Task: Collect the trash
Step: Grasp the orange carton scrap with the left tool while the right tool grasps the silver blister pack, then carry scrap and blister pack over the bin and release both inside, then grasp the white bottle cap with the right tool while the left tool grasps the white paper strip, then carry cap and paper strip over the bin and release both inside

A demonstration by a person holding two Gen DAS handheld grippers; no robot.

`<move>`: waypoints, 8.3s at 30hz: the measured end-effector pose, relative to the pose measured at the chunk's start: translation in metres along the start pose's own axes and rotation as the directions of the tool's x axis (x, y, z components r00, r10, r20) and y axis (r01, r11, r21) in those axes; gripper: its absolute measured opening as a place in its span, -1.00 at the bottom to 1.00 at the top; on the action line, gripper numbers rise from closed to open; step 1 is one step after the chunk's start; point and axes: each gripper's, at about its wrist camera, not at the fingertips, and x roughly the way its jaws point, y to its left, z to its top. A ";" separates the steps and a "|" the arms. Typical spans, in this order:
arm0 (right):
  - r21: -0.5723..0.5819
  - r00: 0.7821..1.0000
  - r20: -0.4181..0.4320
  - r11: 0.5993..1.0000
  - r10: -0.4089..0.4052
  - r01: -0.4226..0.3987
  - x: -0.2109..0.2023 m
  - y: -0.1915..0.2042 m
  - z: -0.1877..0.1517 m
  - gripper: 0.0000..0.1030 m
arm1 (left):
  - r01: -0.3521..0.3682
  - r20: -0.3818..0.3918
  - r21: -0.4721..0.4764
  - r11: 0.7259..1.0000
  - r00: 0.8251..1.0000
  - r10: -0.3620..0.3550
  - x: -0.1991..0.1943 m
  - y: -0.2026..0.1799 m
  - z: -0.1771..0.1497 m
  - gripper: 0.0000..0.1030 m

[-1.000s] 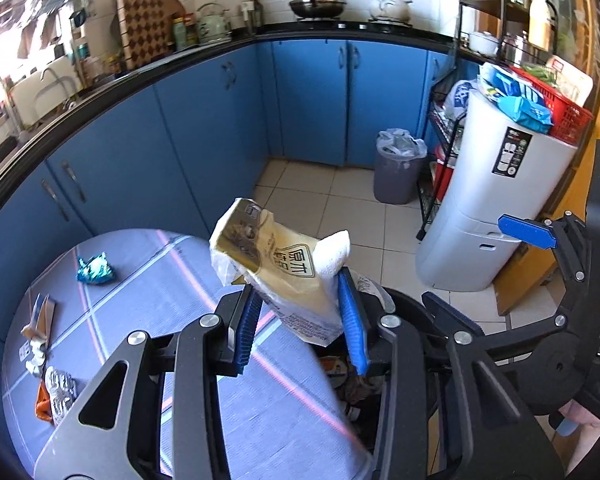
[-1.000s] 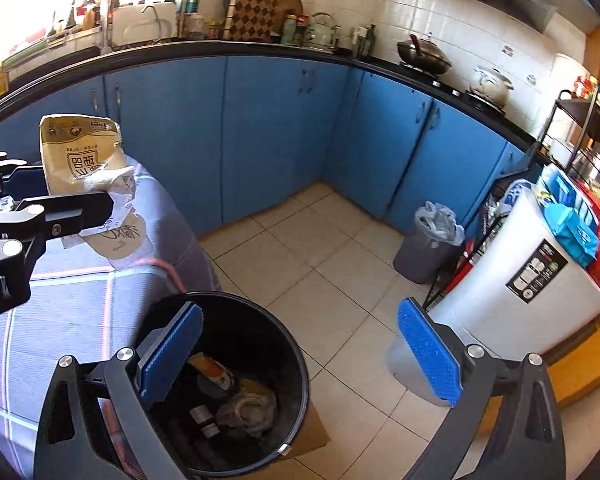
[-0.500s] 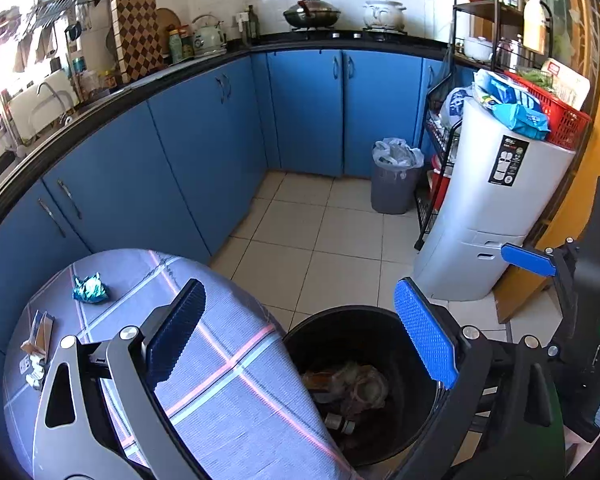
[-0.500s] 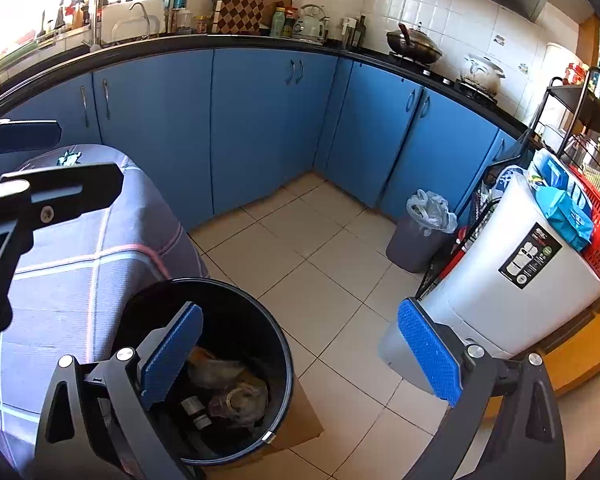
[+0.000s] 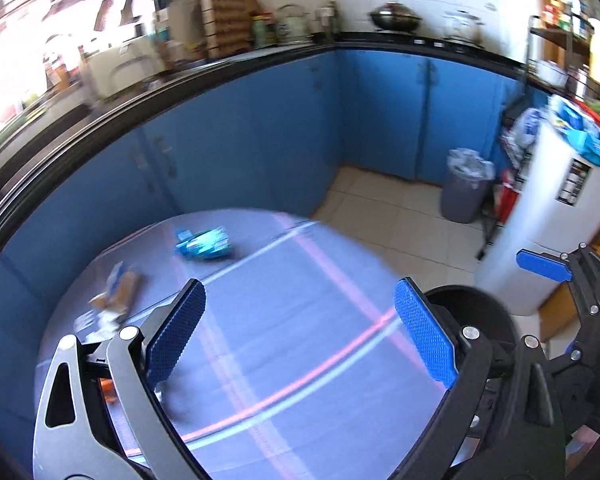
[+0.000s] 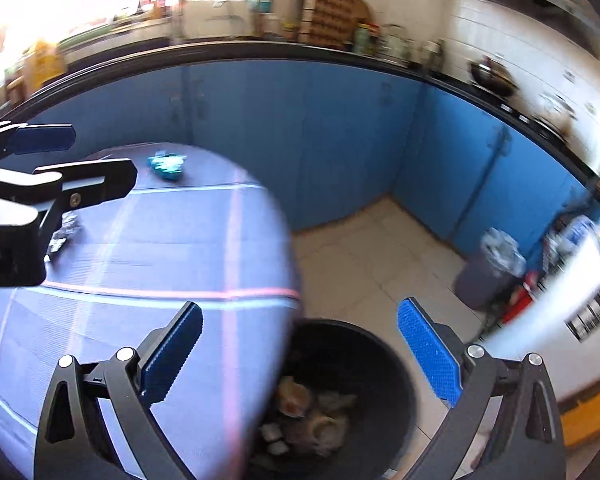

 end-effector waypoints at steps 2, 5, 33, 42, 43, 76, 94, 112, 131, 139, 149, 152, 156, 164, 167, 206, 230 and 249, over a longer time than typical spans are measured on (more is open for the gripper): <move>-0.037 0.999 0.001 0.999 0.038 -0.038 0.005 0.025 0.007 0.85 | -0.029 -0.015 -0.016 0.999 0.999 0.029 -0.002 0.027 -0.011 0.83; -0.087 0.994 0.001 0.990 0.113 -0.113 0.012 0.066 0.017 0.85 | -0.098 -0.040 -0.031 0.995 0.994 0.097 -0.005 0.068 -0.029 0.83; -0.170 0.941 -0.169 0.932 0.294 -0.322 0.092 0.228 0.047 -0.80 | -0.167 -0.193 -0.221 0.961 0.973 0.125 0.028 0.216 -0.119 0.82; -0.164 0.959 -0.139 0.949 0.247 -0.269 0.085 0.195 0.048 -0.80 | -0.131 -0.291 -0.243 0.961 0.955 0.057 0.070 0.205 -0.114 -0.18; -0.159 0.959 -0.136 0.950 0.249 -0.269 0.085 0.192 0.049 -0.80 | -0.131 -0.284 -0.256 0.958 0.957 0.054 0.068 0.207 -0.115 -0.22; -0.014 0.995 -0.032 0.995 0.099 -0.100 0.018 0.048 0.026 -0.80 | 0.021 -0.135 -0.054 0.998 0.990 -0.028 0.033 0.049 -0.030 -0.47; 0.078 0.999 -0.008 0.996 -0.054 0.054 -0.005 -0.028 -0.002 -0.78 | 0.083 -0.113 0.062 0.995 0.991 -0.076 0.026 -0.032 -0.005 -0.47; 0.106 0.973 0.030 0.969 -0.229 0.224 -0.020 -0.066 -0.019 0.30 | 0.120 -0.102 0.134 0.984 0.989 -0.107 0.021 -0.083 0.009 -0.47; 0.159 0.948 -0.014 0.936 -0.317 0.315 -0.027 -0.112 -0.042 0.30 | 0.118 -0.029 0.173 0.978 0.993 -0.114 0.020 -0.134 0.041 0.91; 0.122 0.966 -0.001 0.959 -0.259 0.257 -0.013 -0.083 -0.028 0.30 | 0.038 -0.016 0.148 0.988 0.999 -0.036 0.021 -0.095 0.032 0.91; -0.021 0.994 0.030 0.994 -0.105 0.106 0.013 0.010 0.014 0.30 | -0.122 -0.034 0.042 0.992 0.992 0.124 0.020 0.024 0.006 0.91; -0.073 0.999 0.036 0.997 -0.031 0.033 0.023 0.046 0.027 0.30 | -0.180 -0.057 -0.005 0.984 0.982 0.179 0.020 0.073 -0.011 0.91; -0.137 0.996 0.019 0.987 0.091 -0.088 0.040 0.103 0.046 0.30 | -0.248 -0.085 -0.068 0.966 0.966 0.242 0.014 0.133 -0.033 0.90; -0.229 0.952 -0.053 0.925 0.300 -0.304 0.077 0.216 0.071 0.30 | -0.343 -0.152 -0.146 0.928 0.935 0.322 0.010 0.228 -0.080 0.87; -0.250 0.937 -0.089 0.904 0.336 -0.348 0.090 0.250 0.074 0.30 | -0.359 -0.170 -0.154 0.920 0.927 0.333 0.012 0.245 -0.092 0.87; -0.117 0.968 -0.077 0.962 0.240 -0.248 0.104 0.164 0.086 -0.25 | -0.162 -0.269 -0.181 0.970 0.957 0.109 0.116 0.209 -0.058 -0.40; -0.001 0.999 0.009 0.999 0.047 -0.047 0.015 0.022 0.041 -0.25 | -0.012 -0.131 0.091 0.996 0.991 0.024 0.058 0.032 -0.003 -0.40; 0.122 0.998 0.052 0.992 0.036 -0.042 -0.016 -0.036 0.009 -0.24 | 0.055 -0.038 0.068 0.996 0.998 -0.052 -0.008 0.015 0.046 -0.40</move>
